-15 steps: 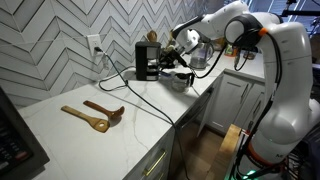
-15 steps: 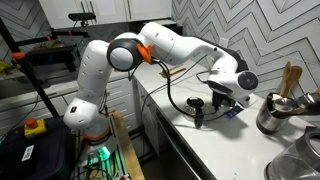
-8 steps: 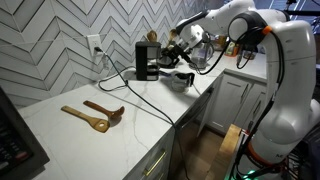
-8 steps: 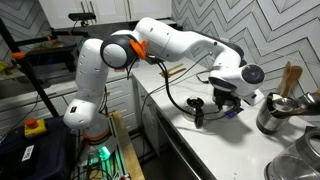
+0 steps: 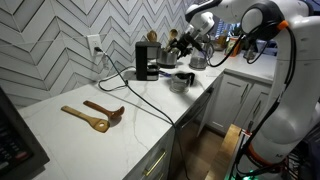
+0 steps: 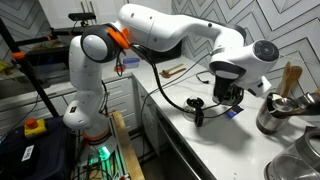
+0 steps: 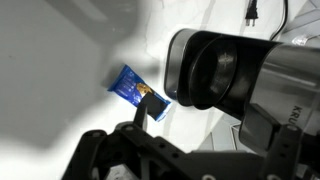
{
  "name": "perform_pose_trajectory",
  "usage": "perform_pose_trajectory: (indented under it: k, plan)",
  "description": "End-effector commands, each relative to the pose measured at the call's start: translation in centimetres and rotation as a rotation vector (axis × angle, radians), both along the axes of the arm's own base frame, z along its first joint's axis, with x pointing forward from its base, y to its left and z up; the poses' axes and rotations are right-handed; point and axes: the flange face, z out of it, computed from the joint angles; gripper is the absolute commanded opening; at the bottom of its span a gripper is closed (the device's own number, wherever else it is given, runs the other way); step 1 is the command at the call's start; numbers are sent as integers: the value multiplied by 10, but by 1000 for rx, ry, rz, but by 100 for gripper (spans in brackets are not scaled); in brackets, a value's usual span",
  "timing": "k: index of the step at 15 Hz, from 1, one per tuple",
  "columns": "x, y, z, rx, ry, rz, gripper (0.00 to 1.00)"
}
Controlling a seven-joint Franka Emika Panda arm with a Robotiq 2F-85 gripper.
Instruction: Remove the silver plate from the coffee maker and put it on its drip tray
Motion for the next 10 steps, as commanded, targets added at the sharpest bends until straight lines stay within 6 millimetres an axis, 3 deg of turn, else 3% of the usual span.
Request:
perform_pose_trajectory:
  k: [1,5,10]
  plan:
    - [-31,6,36,-21,107,68,100]
    - [-50,17,75,-105,155,158,100]
    - [-58,37,106,-201,146,221,100]
